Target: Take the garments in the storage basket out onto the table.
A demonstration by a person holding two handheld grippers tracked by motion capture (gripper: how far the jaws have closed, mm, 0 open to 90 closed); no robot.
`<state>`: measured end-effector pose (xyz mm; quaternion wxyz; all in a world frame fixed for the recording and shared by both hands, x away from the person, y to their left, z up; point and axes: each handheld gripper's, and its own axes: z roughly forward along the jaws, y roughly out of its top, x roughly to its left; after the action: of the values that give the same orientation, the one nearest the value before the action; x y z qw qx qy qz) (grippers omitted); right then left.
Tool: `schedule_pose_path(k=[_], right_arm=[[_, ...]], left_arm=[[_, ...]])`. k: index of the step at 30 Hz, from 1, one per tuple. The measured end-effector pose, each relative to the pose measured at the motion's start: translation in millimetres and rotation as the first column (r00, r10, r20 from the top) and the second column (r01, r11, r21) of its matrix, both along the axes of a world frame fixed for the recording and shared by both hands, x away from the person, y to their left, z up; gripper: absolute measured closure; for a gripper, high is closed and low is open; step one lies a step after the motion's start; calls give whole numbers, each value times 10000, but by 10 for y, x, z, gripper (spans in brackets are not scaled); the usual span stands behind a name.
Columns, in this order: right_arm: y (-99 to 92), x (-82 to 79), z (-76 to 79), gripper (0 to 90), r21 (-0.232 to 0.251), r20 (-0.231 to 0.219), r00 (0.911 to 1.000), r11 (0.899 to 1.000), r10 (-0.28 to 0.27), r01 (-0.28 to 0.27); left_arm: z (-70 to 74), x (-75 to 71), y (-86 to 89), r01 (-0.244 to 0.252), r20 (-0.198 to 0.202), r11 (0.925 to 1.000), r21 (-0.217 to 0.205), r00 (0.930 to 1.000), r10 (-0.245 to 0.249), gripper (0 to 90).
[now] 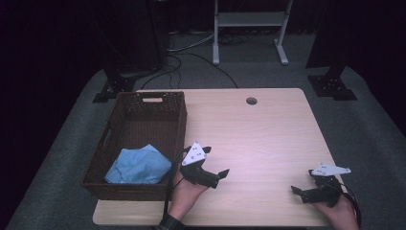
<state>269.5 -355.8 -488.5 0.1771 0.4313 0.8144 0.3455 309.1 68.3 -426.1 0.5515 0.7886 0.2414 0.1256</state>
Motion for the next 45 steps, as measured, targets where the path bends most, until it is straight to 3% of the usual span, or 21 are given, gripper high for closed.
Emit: schedule_pose_path(k=[31,35,45], right_arm=[[0,0,0,16,-1,0,10000,10000,-1,1],[0,0,0,16,-2,3,10000,10000,0,0],[0,0,0,16,1,-1,10000,10000,-1,1]], left_arm=[[126,34,12,-61,154,9998,-211,9999,64,0],[117,41,9,-91,102,9999,-87,9999,92,0],[145,62,25,-117,42,9995,-293,9999,118,0]])
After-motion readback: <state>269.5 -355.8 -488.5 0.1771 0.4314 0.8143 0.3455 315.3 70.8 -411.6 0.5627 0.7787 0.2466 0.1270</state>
